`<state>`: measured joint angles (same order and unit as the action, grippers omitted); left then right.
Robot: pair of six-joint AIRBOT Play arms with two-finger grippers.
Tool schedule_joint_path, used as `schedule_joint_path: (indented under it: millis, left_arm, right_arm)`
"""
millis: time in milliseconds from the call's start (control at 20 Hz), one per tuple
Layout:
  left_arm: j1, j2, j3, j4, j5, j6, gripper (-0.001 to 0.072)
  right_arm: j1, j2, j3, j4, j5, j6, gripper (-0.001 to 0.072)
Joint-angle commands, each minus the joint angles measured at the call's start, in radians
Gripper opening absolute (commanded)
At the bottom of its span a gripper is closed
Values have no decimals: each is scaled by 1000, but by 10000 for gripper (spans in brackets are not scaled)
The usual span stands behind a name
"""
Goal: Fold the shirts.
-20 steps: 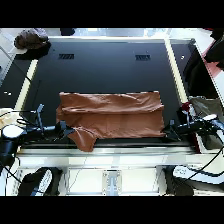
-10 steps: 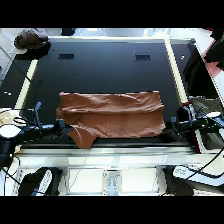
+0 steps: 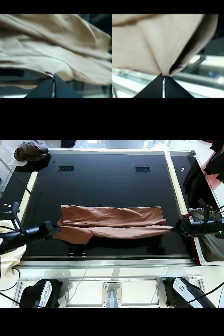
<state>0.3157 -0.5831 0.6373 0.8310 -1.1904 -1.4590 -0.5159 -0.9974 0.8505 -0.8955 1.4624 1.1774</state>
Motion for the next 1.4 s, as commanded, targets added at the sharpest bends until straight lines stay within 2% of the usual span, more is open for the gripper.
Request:
schedule_joint_path:
  millis: [0,200,400,550,750,1000,1150,1200,1250,1300,1350]
  left_arm:
    - [8,-109,77,106,98,23,8]
    - [-47,-377,219,109,224,132,8]
    - [-188,-697,422,113,267,212,8]
    - [-253,-877,525,112,342,210,9]
    - [-261,-965,564,120,448,182,9]
    - [-266,-970,564,401,404,37,9]
    - [-268,-969,564,402,384,33,16]
    - [-270,-967,566,369,384,34,153]
    - [-271,-961,572,335,386,34,471]
    - [-270,-950,586,308,386,34,648]
    - [-268,-934,603,301,385,34,656]
  right_arm:
    - [140,-18,65,1,-205,43,15]
    - [257,-200,192,-7,-400,126,15]
    - [301,-398,318,-7,-428,169,15]
    - [335,-499,348,-27,-468,189,15]
    - [342,-571,347,-189,-475,315,14]
    - [342,-576,348,-251,-488,330,15]
    - [342,-574,348,-247,-486,330,19]
    - [342,-569,350,-235,-486,329,48]
    - [341,-562,364,-234,-481,329,168]
    - [341,-552,392,-234,-462,329,387]
    - [340,-536,429,-237,-435,328,513]
